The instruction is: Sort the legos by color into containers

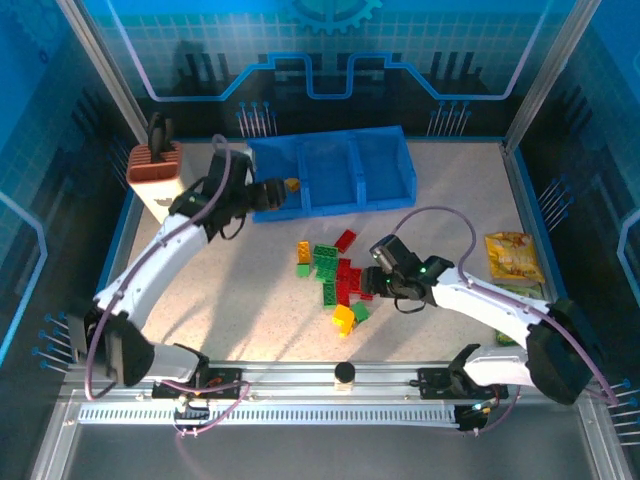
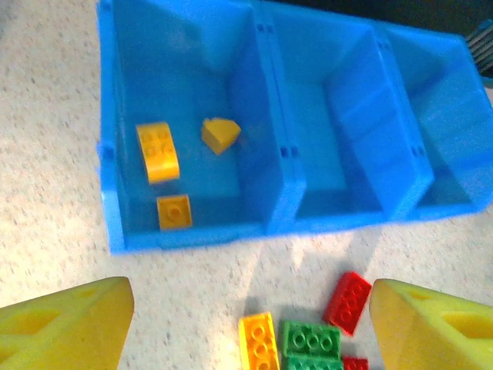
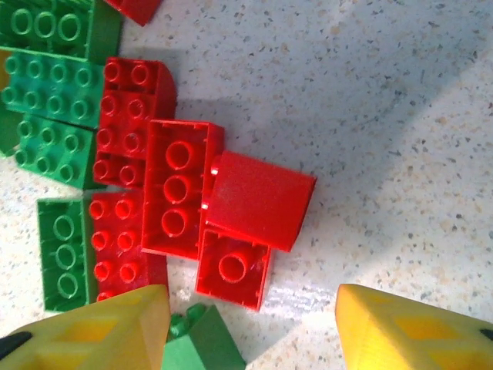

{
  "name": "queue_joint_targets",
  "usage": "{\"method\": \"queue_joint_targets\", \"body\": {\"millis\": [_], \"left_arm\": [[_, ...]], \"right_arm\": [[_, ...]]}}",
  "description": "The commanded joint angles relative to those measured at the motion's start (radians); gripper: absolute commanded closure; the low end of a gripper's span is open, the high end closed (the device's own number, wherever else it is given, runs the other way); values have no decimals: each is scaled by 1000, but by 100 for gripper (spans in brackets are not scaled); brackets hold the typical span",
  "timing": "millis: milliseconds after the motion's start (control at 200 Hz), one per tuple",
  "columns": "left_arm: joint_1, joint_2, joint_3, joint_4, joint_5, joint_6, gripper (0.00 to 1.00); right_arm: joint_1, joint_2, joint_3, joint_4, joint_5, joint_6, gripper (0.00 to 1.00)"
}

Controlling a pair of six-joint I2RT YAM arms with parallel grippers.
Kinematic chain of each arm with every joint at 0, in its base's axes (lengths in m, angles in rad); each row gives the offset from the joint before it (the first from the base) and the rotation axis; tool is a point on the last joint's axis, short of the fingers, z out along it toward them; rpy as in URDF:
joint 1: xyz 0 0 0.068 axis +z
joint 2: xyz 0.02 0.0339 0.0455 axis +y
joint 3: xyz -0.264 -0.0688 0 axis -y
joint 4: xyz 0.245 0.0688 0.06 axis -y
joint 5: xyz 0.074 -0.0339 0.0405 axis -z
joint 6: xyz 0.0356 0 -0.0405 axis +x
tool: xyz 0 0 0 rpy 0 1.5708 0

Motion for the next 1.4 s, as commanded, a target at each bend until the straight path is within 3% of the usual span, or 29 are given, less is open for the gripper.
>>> {"method": "queue_joint_targets", "body": {"millis": [0, 515, 775, 1396], "left_arm": [[-47, -73, -118, 25, -23, -43, 19], [-83, -302, -374, -53, -36, -82, 19], [-86, -334, -424, -51, -36, -84, 19], [-90, -416, -498, -62, -46, -80, 20]], "right_arm": [[-24, 64, 50, -34, -11, -30, 40], [-61, 290, 162, 5, -49, -60, 41], [-61, 270, 165, -29, -17, -55, 58], [-61, 265, 259, -111, 19, -101, 62]]}}
